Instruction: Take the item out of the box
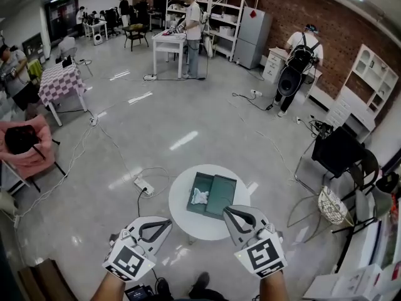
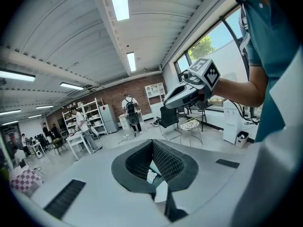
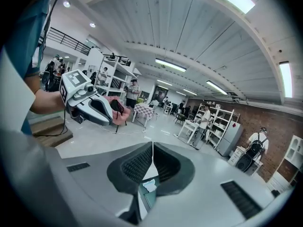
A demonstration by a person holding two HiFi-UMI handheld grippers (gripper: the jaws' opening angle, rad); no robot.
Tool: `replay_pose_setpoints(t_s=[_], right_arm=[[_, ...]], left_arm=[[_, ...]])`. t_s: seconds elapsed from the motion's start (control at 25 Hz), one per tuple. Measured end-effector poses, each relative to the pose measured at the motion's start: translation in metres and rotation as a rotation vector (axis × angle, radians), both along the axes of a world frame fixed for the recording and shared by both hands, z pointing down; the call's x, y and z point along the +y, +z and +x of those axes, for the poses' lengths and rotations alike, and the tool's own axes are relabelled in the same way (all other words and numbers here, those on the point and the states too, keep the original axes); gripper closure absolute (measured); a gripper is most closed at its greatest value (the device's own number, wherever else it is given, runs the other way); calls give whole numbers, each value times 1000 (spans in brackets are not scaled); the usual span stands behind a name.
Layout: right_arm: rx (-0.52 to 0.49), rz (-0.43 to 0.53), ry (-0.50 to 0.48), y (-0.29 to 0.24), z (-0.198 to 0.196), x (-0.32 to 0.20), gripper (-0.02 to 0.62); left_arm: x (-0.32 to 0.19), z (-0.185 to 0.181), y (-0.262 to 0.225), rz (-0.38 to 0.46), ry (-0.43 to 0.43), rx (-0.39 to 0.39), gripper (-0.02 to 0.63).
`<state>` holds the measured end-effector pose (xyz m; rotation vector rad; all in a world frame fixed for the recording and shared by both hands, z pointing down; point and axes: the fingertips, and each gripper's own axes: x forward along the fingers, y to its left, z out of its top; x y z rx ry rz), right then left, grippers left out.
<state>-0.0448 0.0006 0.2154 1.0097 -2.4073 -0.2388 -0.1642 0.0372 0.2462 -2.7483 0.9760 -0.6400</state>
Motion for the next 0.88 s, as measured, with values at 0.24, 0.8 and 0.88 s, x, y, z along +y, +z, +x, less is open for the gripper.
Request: replay_pose_setpoints(t_s=[0.24, 0.8, 0.88], right_arm=[[-13, -3, -70, 6, 24, -41, 557], [-42, -59, -109, 36, 89, -105, 557], [-44, -64, -79, 41, 94, -124, 555]], left_arm=[[-31, 27, 3, -5, -63, -16, 588], [-98, 90, 18, -14, -126, -35, 588], [-123, 93, 24, -17, -106, -32, 587]])
